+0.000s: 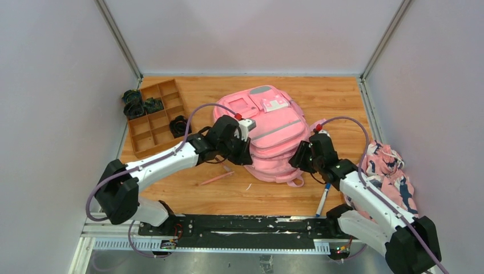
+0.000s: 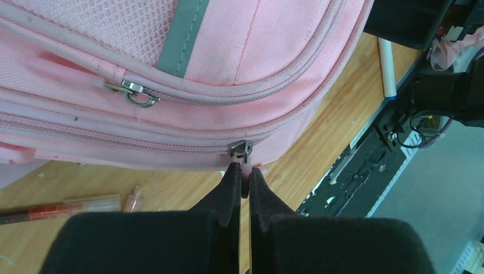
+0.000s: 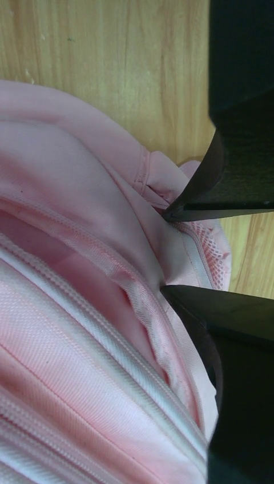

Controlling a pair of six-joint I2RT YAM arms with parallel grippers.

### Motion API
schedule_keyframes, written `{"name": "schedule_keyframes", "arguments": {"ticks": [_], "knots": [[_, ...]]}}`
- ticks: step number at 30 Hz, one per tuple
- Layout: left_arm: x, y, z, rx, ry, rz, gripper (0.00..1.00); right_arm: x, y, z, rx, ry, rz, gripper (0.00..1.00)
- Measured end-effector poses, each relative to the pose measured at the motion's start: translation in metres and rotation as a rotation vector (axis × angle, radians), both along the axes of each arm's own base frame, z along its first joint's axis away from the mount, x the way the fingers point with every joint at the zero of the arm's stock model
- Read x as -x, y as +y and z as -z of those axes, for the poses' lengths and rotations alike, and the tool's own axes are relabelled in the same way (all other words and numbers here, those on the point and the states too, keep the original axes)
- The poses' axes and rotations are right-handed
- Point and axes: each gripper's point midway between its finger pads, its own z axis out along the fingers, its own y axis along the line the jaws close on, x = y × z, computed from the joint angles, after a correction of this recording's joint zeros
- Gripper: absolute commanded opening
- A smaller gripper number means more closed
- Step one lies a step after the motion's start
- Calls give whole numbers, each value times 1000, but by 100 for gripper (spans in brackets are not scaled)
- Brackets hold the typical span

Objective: Pack the student bag
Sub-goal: Zip the student bag at the center of the board.

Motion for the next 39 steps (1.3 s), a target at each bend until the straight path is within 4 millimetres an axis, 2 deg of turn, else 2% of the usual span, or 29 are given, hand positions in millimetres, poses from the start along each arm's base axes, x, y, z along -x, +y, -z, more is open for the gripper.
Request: {"name": "schedule_keyframes", "arguments": {"ticks": [5, 9, 11, 12, 13, 17, 19, 22, 24, 26, 28, 29, 31, 34, 37, 39], "knots": [[4, -16, 10, -16, 38, 28, 0, -9, 13, 12, -56, 10, 14, 47], [18, -52, 7, -5, 51, 100, 0, -14, 26, 25, -80, 37, 26, 46], [22, -69, 4, 7, 43, 122, 13, -16, 35, 27, -99, 40, 23, 47], [23, -72, 4, 8, 47, 122, 23, -17, 36, 28, -108, 43, 30, 47], [24, -73, 4, 9, 55, 117, 28, -17, 37, 28, -113, 43, 35, 48], [31, -75, -2, 20, 62, 129, 32, -15, 38, 18, -131, 16, 26, 51], [36, -73, -11, 29, 56, 134, 32, -11, 36, 10, -132, 3, 18, 52], [35, -63, -41, 78, 18, 111, 31, -3, 32, -6, -121, -35, -10, 53], [27, -50, -66, 128, -17, 59, 31, 2, 28, -23, -110, -84, -41, 53], [18, -35, -81, 161, -44, -8, 35, 4, 27, -43, -103, -142, -86, 54], [8, -16, -88, 174, -54, -102, 39, 7, 31, -61, -103, -190, -152, 56], [5, -10, -87, 172, -49, -140, 45, 8, 36, -70, -102, -215, -195, 58], [-1, 0, -78, 159, -24, -207, 48, 14, 48, -81, -91, -240, -293, 59], [-6, 14, -51, 124, 52, -311, 54, 24, 73, -91, -79, -249, -445, 61], [-8, 25, -25, 105, 129, -405, 59, 32, 94, -82, -74, -212, -539, 61], [-7, 28, -13, 113, 169, -451, 60, 35, 98, -72, -70, -186, -557, 62]]}}
